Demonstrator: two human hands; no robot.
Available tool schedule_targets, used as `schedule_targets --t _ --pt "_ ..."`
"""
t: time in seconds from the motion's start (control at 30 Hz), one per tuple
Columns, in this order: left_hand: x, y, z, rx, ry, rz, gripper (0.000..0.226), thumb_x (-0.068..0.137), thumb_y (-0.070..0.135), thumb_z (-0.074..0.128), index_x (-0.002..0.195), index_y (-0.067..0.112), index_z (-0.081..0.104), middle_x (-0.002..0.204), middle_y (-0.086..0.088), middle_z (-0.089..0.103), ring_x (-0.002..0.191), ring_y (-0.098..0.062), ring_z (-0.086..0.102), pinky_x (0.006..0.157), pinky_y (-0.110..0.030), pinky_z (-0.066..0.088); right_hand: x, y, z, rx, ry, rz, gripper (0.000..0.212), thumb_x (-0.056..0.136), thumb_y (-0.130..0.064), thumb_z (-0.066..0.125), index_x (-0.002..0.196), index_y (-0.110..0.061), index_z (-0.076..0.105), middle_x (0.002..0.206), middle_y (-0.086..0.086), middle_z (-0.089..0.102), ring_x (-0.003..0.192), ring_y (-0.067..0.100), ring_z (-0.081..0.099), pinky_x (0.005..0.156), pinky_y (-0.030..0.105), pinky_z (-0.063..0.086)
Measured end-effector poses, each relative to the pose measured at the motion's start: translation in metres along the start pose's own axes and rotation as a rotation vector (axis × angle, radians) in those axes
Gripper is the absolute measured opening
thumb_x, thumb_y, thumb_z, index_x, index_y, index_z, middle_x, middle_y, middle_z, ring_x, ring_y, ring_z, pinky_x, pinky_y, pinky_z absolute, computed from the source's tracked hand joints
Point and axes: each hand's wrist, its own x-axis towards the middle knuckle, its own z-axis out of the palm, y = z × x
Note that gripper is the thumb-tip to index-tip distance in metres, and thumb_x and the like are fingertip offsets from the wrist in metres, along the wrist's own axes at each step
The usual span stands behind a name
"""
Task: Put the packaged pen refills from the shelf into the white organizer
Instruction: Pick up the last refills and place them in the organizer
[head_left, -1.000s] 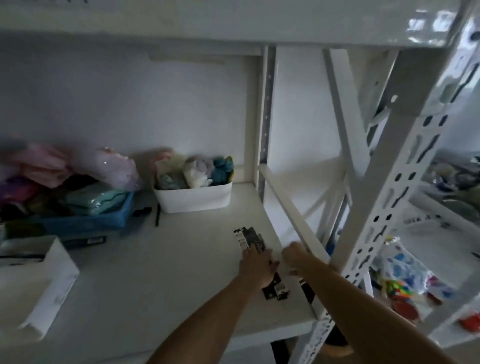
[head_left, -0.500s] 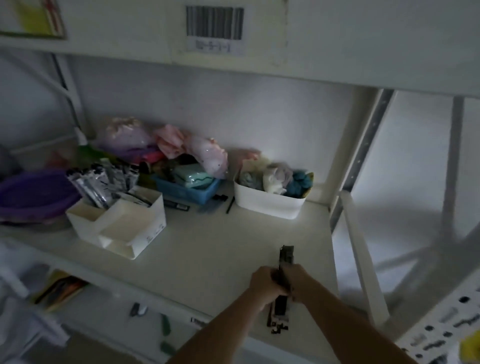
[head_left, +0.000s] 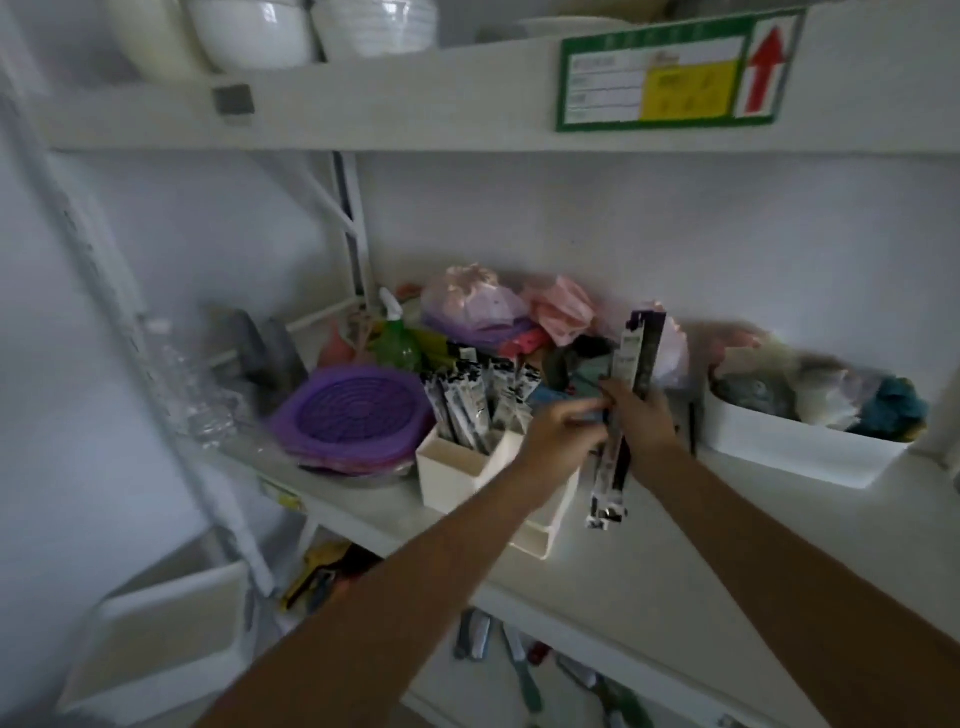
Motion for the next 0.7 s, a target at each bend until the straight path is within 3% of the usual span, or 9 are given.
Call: schedule_targets --t 0.07,0.13,0.2,0.27,0.4,0.5,0.6,0.7 --pt "0.011 0.029 -0.047 0.022 0.062 0.122 0.029 0.081 -0.014 0.048 0.104 -0.009 0.065 0.099 -0.03 0.067 0.079 -0.023 0.058 0.082 -0.035 0.049 -0.002 -0.024 0.043 0.064 -0.059 -0.18 0.021 0.089 -0.01 0.052 0.068 -0.014 0.057 0.054 -0.003 0.064 0.05 0.011 0.061 0.048 0.022 0.052" --pt "0.021 0.05 -0.092 0.021 0.135 0.235 0.027 0.083 -0.012 0.047 0.081 0.005 0.068 0.084 -0.016 0.066 0.076 -0.026 0.06 0.079 -0.037 0.051 -0.006 -0.041 0.085 0.098 -0.17 -0.306 0.015 0.092 -0.014 0.049 0.08 -0.013 0.058 0.067 -0.004 0.068 0.064 0.013 0.066 0.061 0.027 0.058" --pt "0.03 0.062 -0.128 -0.029 0.206 0.3 0.032 0.087 -0.005 0.048 0.073 0.021 0.062 0.08 -0.005 0.063 0.073 -0.019 0.064 0.066 -0.027 0.058 -0.011 -0.045 0.117 0.123 -0.252 -0.393 0.015 0.092 -0.016 0.05 0.081 -0.021 0.059 0.076 -0.003 0.068 0.074 0.017 0.067 0.072 0.035 0.059" --pt "0.037 0.062 -0.154 -0.015 0.228 0.337 0.03 0.089 0.004 0.049 0.077 0.028 0.063 0.081 0.005 0.064 0.073 -0.006 0.064 0.064 -0.016 0.055 -0.012 -0.038 0.14 0.111 -0.261 -0.492 0.019 0.09 -0.013 0.051 0.078 -0.025 0.059 0.07 -0.007 0.068 0.068 0.012 0.066 0.068 0.032 0.059" --pt "0.057 0.033 -0.176 0.035 0.084 0.264 0.03 0.094 0.003 0.041 0.087 0.02 0.064 0.085 0.007 0.063 0.086 -0.012 0.062 0.08 -0.023 0.05 -0.004 0.001 0.159 0.032 -0.258 -0.503 0.032 0.087 -0.006 0.055 0.064 -0.028 0.059 0.049 -0.015 0.062 0.044 -0.004 0.054 0.043 0.012 0.045" --pt "0.07 0.007 -0.182 0.0 -0.079 0.202 0.032 0.097 0.009 0.036 0.095 0.027 0.063 0.095 0.01 0.065 0.086 0.006 0.064 0.077 -0.009 0.051 0.006 0.036 0.162 -0.007 -0.23 -0.411 0.038 0.086 0.0 0.055 0.06 -0.028 0.059 0.047 -0.015 0.06 0.041 -0.005 0.049 0.041 0.012 0.041" --pt "0.08 -0.01 -0.183 0.03 -0.252 0.19 0.028 0.098 0.022 0.034 0.116 0.028 0.055 0.115 0.009 0.06 0.103 0.013 0.055 0.09 -0.006 0.044 0.013 0.063 0.163 0.004 -0.136 -0.29 0.045 0.086 0.003 0.052 0.059 -0.032 0.066 0.047 -0.013 0.063 0.042 -0.004 0.052 0.041 0.014 0.043" --pt "0.084 -0.02 -0.176 0.127 -0.377 0.267 0.04 0.094 0.037 0.034 0.131 0.029 0.047 0.128 0.015 0.05 0.114 0.018 0.044 0.1 -0.006 0.036 0.011 0.083 0.164 -0.095 -0.013 -0.224 0.04 0.084 0.0 0.056 0.054 -0.027 0.062 0.044 -0.013 0.061 0.044 0.0 0.053 0.044 0.019 0.043"
